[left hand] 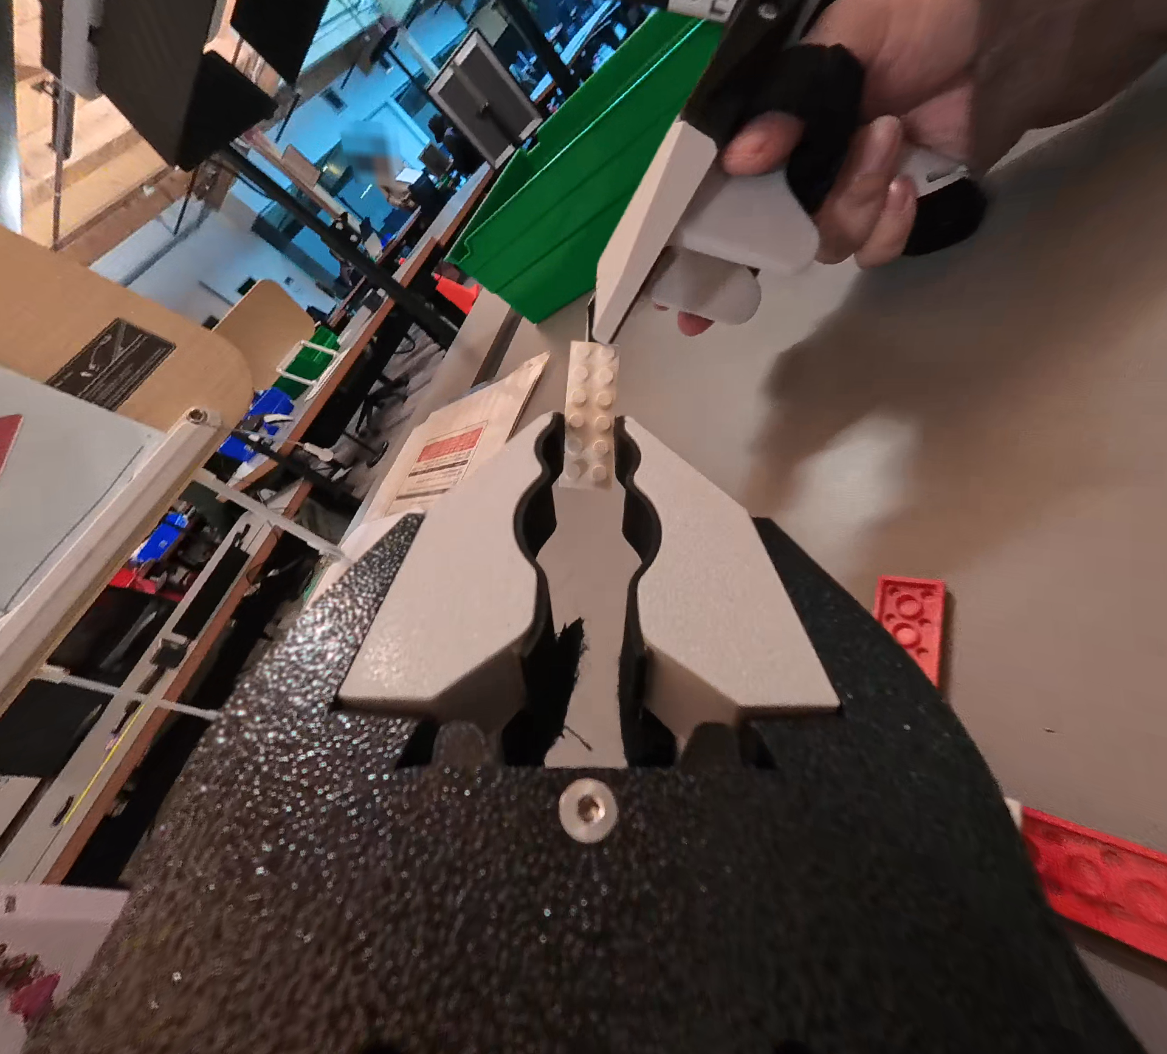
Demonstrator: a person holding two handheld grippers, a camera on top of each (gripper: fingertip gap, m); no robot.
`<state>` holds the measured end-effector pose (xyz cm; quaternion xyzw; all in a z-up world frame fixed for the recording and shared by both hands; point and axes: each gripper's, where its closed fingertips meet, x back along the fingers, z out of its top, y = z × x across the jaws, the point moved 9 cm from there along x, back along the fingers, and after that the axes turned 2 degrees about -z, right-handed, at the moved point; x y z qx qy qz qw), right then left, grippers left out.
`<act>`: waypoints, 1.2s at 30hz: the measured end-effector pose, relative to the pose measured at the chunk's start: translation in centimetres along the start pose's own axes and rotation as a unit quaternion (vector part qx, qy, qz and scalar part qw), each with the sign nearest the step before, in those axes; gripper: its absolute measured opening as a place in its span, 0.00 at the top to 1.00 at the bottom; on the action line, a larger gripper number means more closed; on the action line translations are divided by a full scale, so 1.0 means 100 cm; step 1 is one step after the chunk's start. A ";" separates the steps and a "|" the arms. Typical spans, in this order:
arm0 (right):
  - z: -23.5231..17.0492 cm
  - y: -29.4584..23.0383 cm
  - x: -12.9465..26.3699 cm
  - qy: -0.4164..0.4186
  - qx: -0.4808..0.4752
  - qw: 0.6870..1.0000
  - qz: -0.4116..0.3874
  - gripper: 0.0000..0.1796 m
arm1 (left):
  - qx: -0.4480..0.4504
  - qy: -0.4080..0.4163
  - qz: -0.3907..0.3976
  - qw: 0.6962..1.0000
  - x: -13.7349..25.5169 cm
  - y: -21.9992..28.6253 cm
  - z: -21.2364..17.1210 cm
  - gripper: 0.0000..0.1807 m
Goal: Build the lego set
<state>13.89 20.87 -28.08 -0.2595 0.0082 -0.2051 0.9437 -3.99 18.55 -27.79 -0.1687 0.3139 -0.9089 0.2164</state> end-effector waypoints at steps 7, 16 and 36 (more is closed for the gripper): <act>-0.005 -0.009 -0.005 -0.025 -0.012 0.998 0.060 0.98 | -0.020 0.015 -0.011 1.000 0.001 0.004 0.004 0.92; 0.005 -0.027 0.007 0.018 0.148 0.983 0.103 0.98 | 0.182 0.090 -0.111 0.973 0.009 -0.006 0.007 0.76; -0.016 -0.063 -0.006 -0.064 0.564 0.821 -0.065 0.89 | -0.012 0.010 -0.100 0.995 0.023 0.005 0.006 0.99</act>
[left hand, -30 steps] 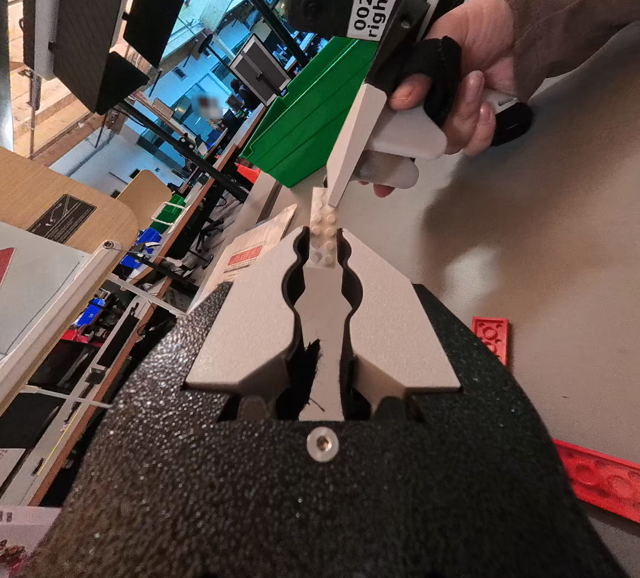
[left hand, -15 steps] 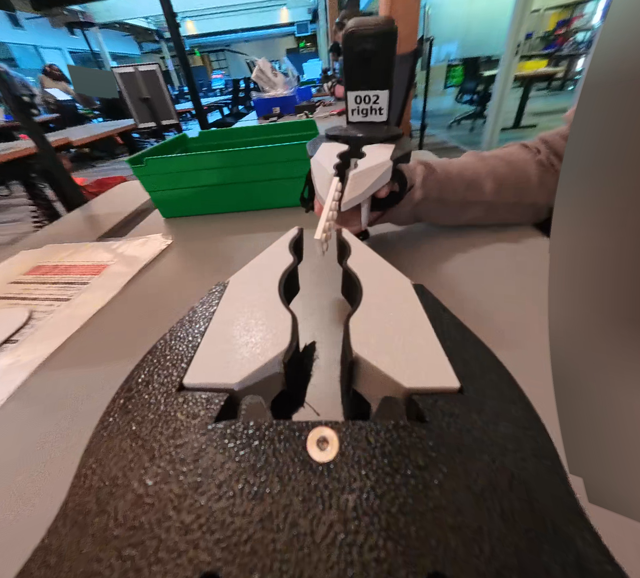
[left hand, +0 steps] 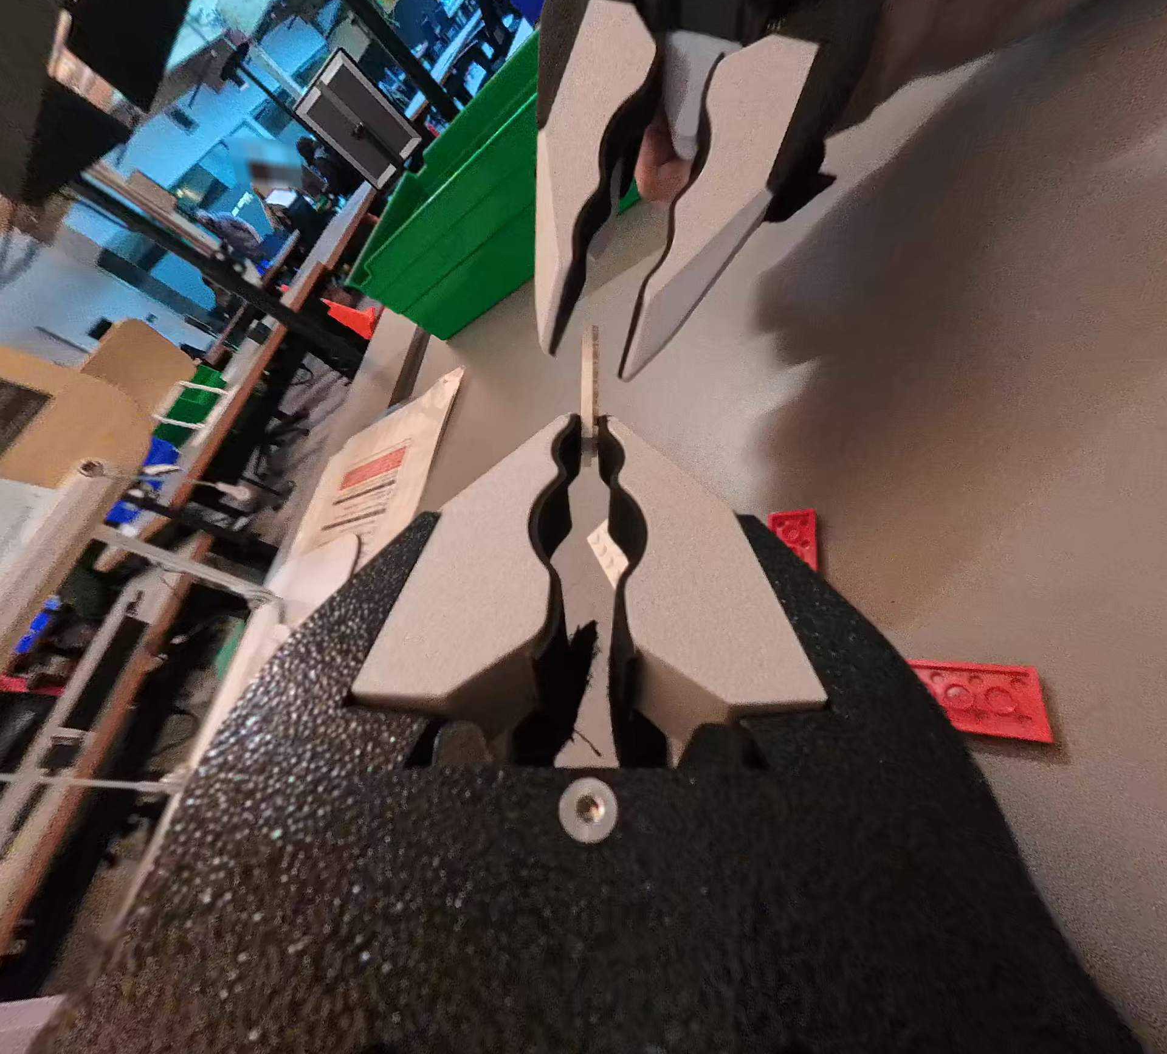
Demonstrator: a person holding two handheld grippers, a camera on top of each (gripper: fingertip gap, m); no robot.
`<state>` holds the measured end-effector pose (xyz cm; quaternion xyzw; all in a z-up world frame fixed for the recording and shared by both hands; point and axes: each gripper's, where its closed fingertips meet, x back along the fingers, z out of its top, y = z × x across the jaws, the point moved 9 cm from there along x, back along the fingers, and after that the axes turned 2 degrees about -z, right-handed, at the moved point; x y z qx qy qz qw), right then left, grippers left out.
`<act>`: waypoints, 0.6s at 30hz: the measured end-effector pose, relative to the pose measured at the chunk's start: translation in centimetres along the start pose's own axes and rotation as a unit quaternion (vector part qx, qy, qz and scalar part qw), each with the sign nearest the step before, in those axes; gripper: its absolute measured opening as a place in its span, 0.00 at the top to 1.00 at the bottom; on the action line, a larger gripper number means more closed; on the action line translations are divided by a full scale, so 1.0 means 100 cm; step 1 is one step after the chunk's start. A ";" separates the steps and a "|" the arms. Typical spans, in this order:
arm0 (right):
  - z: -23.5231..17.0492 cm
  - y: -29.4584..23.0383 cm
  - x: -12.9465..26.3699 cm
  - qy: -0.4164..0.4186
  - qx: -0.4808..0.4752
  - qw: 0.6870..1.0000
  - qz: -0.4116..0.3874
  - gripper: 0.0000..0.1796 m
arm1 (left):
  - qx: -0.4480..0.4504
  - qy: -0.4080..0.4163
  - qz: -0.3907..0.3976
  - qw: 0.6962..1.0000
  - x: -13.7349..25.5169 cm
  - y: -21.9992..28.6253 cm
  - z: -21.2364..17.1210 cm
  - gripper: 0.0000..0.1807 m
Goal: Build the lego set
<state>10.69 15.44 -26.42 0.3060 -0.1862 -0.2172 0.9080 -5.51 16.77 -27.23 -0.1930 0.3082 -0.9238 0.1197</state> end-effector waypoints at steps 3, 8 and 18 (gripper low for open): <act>-0.002 -0.006 -0.003 -0.038 0.067 0.997 -0.007 0.96 | -0.040 -0.014 0.000 0.999 0.000 0.005 0.002 0.99; -0.001 -0.013 -0.002 -0.051 0.129 0.990 -0.007 0.99 | -0.072 -0.023 0.037 0.996 0.002 0.010 0.005 0.97; 0.005 -0.032 -0.002 -0.030 0.425 0.896 -0.125 0.99 | 0.268 0.023 -0.024 0.963 0.024 0.007 0.007 0.73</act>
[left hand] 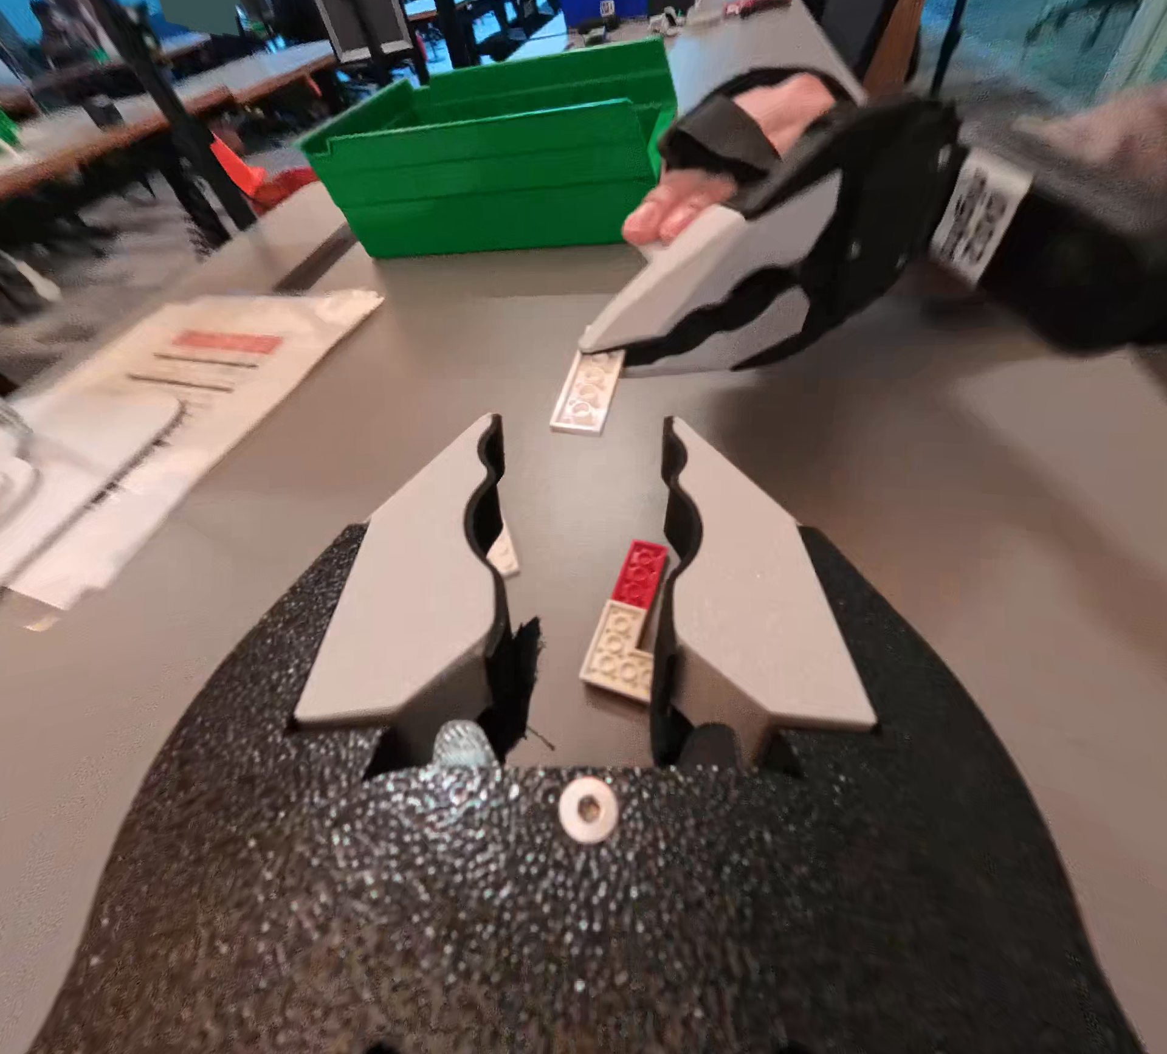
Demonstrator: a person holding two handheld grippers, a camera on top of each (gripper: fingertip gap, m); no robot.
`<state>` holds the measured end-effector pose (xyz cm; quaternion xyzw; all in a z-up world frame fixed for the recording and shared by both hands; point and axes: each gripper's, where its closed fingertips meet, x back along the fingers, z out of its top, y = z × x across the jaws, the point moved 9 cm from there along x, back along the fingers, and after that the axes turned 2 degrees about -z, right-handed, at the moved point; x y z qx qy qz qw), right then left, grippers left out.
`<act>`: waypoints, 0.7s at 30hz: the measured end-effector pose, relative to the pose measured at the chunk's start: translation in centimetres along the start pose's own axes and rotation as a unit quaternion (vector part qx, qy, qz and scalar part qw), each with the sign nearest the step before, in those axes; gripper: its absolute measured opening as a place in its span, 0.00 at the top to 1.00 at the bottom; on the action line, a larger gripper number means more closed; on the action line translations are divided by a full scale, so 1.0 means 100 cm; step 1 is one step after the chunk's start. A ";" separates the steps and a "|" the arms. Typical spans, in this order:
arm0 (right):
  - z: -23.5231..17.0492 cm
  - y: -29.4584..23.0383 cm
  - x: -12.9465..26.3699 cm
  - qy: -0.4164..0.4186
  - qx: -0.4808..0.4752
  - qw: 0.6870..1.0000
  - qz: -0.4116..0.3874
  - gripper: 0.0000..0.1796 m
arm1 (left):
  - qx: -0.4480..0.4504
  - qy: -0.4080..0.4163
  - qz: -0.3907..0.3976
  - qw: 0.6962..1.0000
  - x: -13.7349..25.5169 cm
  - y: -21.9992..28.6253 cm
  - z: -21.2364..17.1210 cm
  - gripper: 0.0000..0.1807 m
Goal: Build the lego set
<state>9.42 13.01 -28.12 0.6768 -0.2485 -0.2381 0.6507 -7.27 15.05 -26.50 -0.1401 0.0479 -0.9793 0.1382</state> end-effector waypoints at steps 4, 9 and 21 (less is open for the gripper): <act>0.011 -0.001 0.002 0.021 0.063 0.997 -0.032 0.99 | 0.047 0.013 -0.017 0.999 0.006 0.000 0.001 0.82; 0.016 -0.002 0.002 0.030 0.075 0.996 -0.038 0.99 | 0.038 -0.026 -0.044 0.998 0.002 0.006 -0.003 0.81; 0.007 0.006 -0.005 0.083 -0.363 0.910 0.184 0.77 | -0.053 -0.091 -0.023 0.994 0.007 0.004 -0.012 0.92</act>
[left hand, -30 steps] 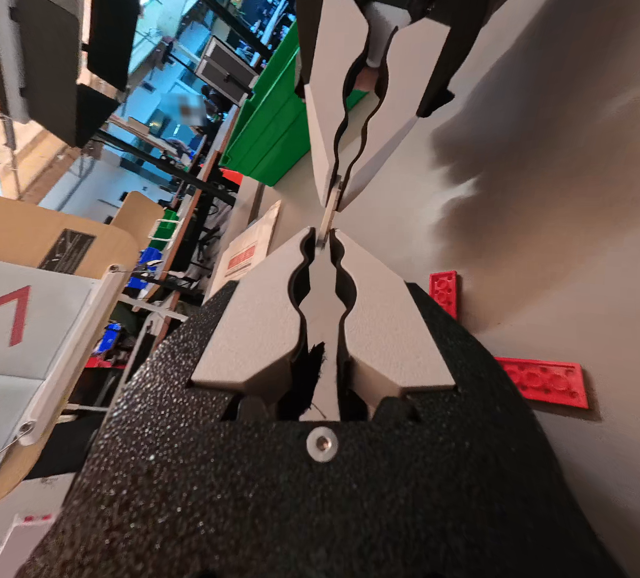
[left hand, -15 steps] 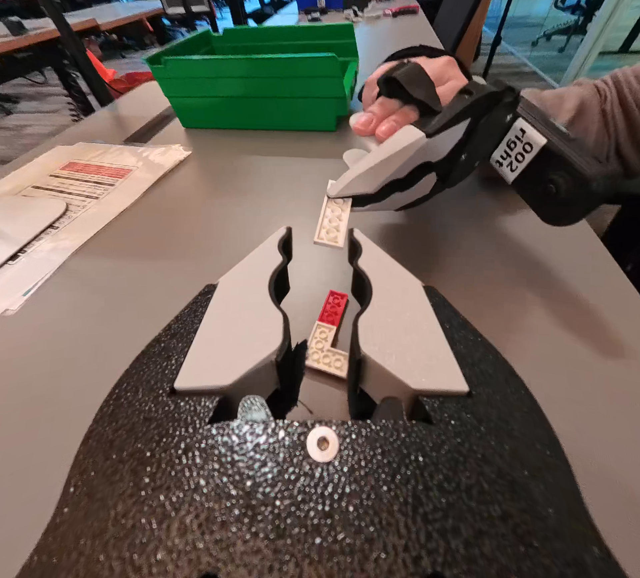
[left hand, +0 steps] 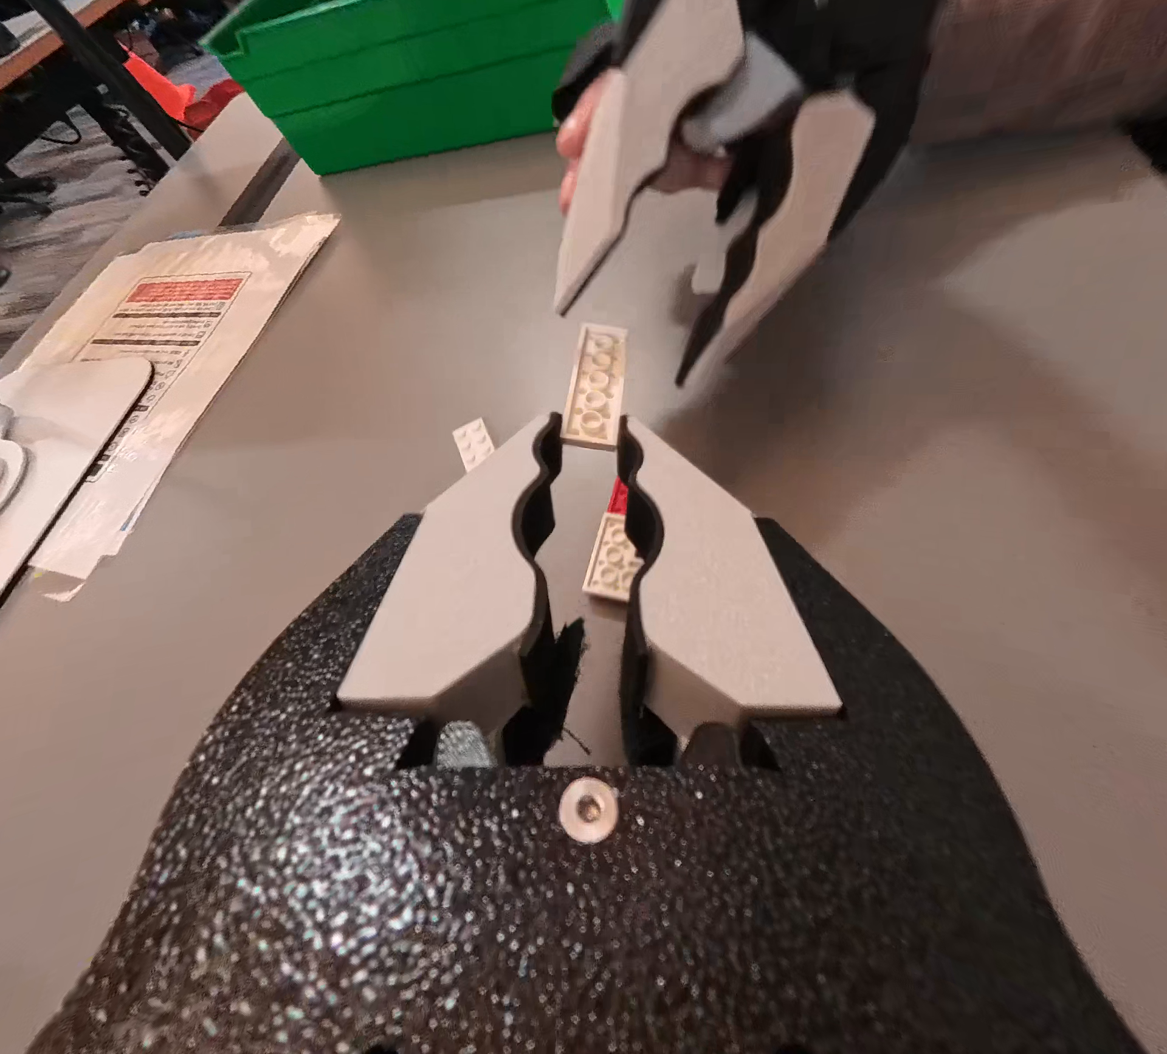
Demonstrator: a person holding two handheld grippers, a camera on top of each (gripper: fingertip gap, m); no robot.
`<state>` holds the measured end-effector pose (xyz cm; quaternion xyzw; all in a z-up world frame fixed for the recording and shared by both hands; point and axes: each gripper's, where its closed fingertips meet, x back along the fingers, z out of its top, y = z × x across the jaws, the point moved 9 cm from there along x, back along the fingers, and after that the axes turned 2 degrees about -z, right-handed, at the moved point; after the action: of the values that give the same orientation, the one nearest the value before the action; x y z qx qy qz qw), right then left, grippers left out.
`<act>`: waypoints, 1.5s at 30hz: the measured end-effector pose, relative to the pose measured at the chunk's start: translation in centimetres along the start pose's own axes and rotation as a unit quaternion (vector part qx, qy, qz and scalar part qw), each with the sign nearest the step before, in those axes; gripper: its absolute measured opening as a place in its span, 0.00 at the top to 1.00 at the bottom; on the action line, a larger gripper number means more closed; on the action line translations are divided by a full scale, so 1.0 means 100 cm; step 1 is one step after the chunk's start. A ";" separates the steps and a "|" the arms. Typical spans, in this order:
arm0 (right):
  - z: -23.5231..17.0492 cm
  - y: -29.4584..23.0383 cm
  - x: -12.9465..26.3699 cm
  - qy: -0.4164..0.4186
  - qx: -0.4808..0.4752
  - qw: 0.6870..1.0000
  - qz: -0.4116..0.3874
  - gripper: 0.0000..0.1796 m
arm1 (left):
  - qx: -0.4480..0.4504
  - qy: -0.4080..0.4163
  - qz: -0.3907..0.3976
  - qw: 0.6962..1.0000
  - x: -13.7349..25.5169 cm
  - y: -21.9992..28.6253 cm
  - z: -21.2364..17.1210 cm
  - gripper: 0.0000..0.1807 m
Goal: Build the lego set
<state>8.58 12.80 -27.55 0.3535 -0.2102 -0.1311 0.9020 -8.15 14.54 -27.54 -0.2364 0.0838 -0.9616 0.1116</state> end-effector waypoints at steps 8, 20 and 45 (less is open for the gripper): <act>-0.003 0.002 -0.005 -0.055 -0.102 0.991 0.071 0.88 | -0.025 -0.025 -0.029 0.999 -0.008 0.010 0.000 0.92; -0.041 0.000 0.002 -0.203 -0.149 0.956 0.147 0.92 | 0.049 -0.025 0.037 0.998 0.010 -0.006 -0.001 0.87; -0.015 -0.009 -0.049 -0.191 -0.271 0.927 0.176 0.83 | 0.127 0.013 0.039 0.991 0.039 -0.016 -0.005 0.82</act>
<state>4.92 14.95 -30.57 0.0211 -0.3937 -0.0877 0.9148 -12.01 15.14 -25.93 -0.2041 -0.0282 -0.9624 0.1772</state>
